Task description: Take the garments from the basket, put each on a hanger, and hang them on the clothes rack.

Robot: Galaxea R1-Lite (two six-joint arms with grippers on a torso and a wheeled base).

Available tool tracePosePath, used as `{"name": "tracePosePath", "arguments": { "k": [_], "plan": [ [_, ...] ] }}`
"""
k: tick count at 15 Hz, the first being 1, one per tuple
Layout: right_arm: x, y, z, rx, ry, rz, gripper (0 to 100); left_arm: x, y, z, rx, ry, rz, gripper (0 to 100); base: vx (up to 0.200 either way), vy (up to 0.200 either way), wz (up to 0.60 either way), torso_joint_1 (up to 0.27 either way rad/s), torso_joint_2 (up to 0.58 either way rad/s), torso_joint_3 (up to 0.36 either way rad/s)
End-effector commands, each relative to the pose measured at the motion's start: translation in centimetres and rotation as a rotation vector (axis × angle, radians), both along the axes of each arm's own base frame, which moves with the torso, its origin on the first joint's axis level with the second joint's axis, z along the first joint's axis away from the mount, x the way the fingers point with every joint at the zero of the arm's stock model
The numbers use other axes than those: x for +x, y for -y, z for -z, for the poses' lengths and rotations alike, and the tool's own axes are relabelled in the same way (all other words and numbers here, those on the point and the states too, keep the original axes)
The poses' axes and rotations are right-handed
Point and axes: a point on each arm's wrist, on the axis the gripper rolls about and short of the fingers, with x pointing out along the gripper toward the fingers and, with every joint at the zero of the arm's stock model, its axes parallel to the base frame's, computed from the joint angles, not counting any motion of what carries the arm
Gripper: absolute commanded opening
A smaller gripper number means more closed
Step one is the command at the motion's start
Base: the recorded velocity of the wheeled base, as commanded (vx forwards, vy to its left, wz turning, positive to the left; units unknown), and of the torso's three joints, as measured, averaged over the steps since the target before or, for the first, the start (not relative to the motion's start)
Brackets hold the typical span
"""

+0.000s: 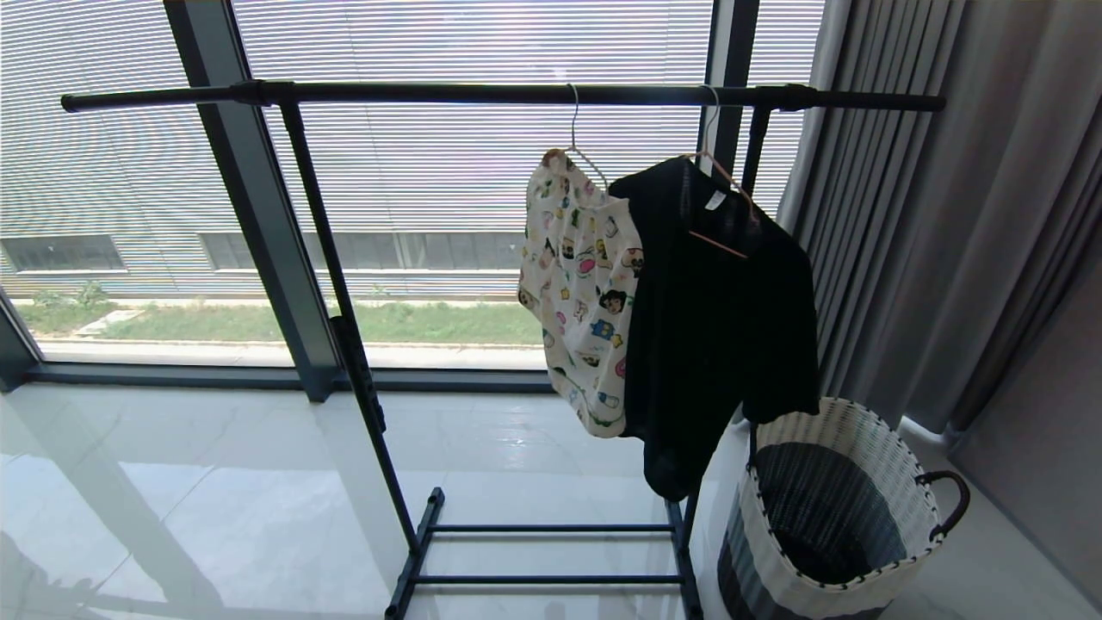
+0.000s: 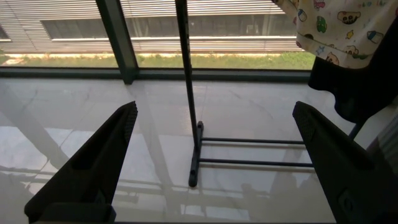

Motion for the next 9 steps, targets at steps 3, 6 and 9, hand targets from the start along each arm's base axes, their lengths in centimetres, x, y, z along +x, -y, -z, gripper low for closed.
{"name": "tracePosePath", "arguments": {
  "k": [3, 6, 9],
  "plan": [
    [-0.01, 0.03, 0.11, -0.017, -0.007, 0.012, 100, 0.01, 0.0, 0.0, 0.0, -0.002, -0.001, 100, 0.0, 0.0, 0.0, 0.0, 0.0, 0.0],
    [-0.01, 0.05, 0.12, -0.001, -0.01, 0.024, 100, 0.01, 0.0, 0.0, 0.0, -0.002, -0.001, 100, 0.0, 0.0, 0.0, 0.0, 0.0, 0.0],
    [-0.01, 0.05, 0.12, -0.001, -0.01, 0.024, 100, 0.01, 0.0, 0.0, 0.0, -0.002, -0.001, 100, 0.0, 0.0, 0.0, 0.0, 0.0, 0.0]
  ]
}}
